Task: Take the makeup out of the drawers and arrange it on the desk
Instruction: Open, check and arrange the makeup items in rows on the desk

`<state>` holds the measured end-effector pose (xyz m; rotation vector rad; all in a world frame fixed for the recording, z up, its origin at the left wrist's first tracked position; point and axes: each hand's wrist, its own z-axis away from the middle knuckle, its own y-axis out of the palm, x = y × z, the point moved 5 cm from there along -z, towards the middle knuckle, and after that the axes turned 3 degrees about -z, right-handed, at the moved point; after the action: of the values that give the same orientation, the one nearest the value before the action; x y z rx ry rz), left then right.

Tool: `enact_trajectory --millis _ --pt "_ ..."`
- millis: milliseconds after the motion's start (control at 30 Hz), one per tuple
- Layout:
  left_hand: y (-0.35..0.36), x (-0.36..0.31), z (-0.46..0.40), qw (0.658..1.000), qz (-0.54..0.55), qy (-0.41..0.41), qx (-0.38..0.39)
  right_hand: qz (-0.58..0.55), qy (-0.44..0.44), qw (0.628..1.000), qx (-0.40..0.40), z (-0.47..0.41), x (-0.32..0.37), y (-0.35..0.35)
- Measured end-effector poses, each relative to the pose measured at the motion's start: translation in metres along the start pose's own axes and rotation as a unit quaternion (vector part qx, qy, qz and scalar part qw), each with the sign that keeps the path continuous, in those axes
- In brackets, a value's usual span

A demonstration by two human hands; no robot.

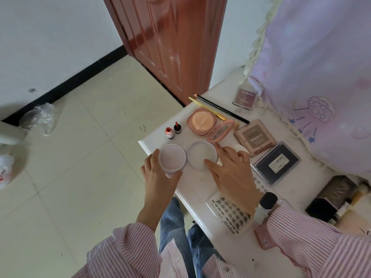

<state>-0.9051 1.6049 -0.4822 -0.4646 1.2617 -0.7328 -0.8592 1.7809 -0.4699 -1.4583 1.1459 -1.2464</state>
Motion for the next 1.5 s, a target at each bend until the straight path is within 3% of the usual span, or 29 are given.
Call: enact_trajectory --millis 267,533,733,900,1000,1067,1133,1233,1367,1433,1500 --pt "0.004 0.0 -0.001 0.999 0.001 0.011 -0.033 -0.003 0.0 1.0 0.019 0.004 -0.006 -0.004" --pt "0.006 -0.001 0.004 0.999 -0.001 0.015 -0.042 0.019 0.028 0.994 0.107 0.008 -0.018 -0.001" --pt "0.0 -0.003 0.018 0.992 0.002 0.046 -0.121 -0.029 0.003 0.995 0.095 0.006 -0.021 -0.015" --pt "-0.003 -0.016 0.025 0.978 0.028 0.103 -0.18 -0.09 0.0 0.996 0.022 0.007 -0.032 -0.038" --pt "-0.002 -0.03 0.03 0.97 0.047 0.154 -0.184 -0.149 0.041 0.988 -0.006 0.006 -0.044 -0.053" --pt "0.001 -0.039 0.033 0.967 0.064 0.18 -0.167 -0.22 0.115 0.968 -0.036 0.009 -0.05 -0.064" --pt "0.007 -0.049 0.037 0.966 0.083 0.206 -0.13 -0.317 0.201 0.924 -0.077 0.015 -0.054 -0.072" --pt "0.022 -0.064 0.046 0.964 0.071 0.253 -0.046 -0.464 0.332 0.817 -0.086 0.019 -0.054 -0.074" --pt "0.032 -0.077 0.054 0.941 0.056 0.333 0.0 -0.604 0.423 0.675 0.013 0.023 -0.03 -0.059" --pt "0.027 -0.077 0.054 0.931 0.066 0.358 -0.018 -0.609 0.439 0.66 0.032 0.026 -0.02 -0.056" --pt "0.022 -0.072 0.052 0.928 0.06 0.366 -0.028 -0.566 0.427 0.704 0.047 0.026 -0.02 -0.057"
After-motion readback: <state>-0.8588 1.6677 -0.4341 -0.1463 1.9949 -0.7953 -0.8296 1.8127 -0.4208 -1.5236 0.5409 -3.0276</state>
